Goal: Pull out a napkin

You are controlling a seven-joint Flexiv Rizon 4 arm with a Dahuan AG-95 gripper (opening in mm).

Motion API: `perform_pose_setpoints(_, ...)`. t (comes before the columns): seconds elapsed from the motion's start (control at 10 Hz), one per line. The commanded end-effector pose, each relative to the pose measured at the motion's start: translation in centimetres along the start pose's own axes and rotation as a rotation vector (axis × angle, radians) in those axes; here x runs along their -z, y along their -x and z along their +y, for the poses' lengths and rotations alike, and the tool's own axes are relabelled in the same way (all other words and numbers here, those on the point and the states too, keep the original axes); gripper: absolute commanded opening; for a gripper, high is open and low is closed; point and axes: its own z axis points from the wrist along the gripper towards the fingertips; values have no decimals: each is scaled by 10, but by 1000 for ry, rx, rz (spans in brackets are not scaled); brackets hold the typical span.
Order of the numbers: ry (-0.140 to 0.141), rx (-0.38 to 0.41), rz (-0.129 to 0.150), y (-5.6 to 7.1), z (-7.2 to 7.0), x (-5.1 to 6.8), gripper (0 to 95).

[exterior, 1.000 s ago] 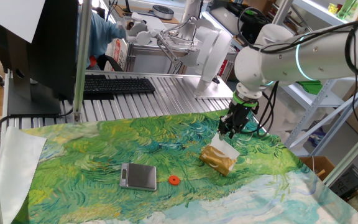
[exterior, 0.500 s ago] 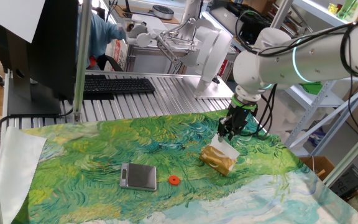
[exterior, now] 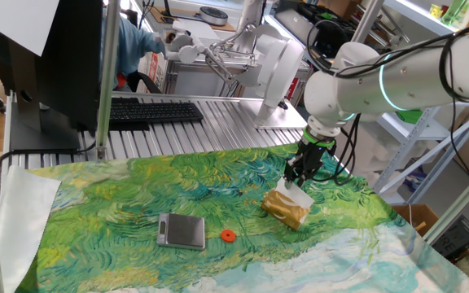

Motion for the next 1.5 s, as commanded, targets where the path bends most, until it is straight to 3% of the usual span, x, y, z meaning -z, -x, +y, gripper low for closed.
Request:
perform_pose_setpoints(0.1,1,6,2,0,0,0,0)
perform_pose_setpoints(0.8,2,3,8,0,1,4,0)
perform_pose_setpoints(1.0,1,-6,26,0,-1,21,0)
perform_pose_setpoints(1.5,-2,-30,97,-12,-12,80,0)
